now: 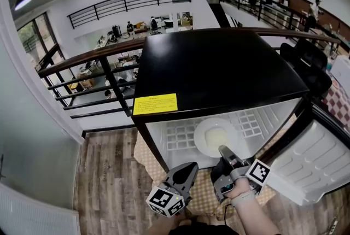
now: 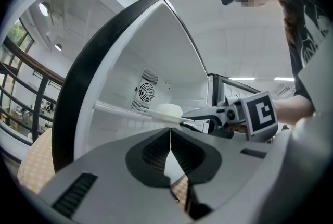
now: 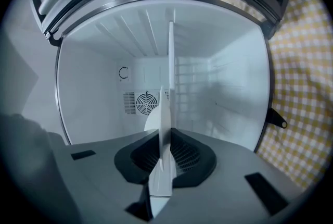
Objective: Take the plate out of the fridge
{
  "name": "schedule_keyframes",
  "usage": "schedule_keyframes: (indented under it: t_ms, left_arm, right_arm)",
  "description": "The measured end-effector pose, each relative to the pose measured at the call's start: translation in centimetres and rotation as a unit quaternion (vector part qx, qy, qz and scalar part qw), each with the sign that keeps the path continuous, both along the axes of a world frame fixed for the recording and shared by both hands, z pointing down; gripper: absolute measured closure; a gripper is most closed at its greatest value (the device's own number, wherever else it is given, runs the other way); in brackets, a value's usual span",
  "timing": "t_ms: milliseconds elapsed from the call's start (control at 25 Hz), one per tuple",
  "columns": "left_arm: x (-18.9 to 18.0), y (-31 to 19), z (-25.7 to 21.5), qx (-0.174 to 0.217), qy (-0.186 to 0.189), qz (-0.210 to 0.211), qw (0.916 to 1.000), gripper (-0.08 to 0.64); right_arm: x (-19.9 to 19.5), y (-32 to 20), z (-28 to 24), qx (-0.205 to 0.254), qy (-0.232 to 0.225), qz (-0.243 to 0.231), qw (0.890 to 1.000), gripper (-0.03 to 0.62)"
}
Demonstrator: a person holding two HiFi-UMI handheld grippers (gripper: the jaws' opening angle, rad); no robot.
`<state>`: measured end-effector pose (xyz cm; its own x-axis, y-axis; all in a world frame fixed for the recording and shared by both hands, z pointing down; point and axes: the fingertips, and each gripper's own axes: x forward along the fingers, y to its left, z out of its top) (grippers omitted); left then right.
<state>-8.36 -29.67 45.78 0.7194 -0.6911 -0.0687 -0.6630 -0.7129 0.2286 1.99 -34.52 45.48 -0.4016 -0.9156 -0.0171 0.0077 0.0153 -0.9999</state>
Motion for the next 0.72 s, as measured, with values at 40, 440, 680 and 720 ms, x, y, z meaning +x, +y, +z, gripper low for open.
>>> schedule_keyframes:
  t_ms: [40, 440, 680, 720]
  left_arm:
    - [0.1, 0.1, 0.0, 0.001, 0.0, 0.001, 1.0, 0.549]
    - [0.5, 0.9, -0.3, 0.004, 0.003, 0.009, 0.9999, 0.549]
    - [0.6, 1.5, -0.3, 0.004, 0.003, 0.013, 0.9999, 0.549]
    - [0.7, 1.6, -0.3, 0.004, 0.004, 0.014, 0.9999, 0.549]
  right_arm:
    - [0.1, 0.1, 0.0, 0.0, 0.0, 0.001, 1.0, 0.534]
    - [0.8, 2.1, -0.1, 0.012, -0.003, 0.007, 1.0, 0.534]
    - [1.3, 3.6, -0.4, 0.021, -0.011, 0.011, 1.0, 0.534]
    - [1.5, 3.9, -0.4, 0.022, -0.012, 0.012, 1.0, 0.534]
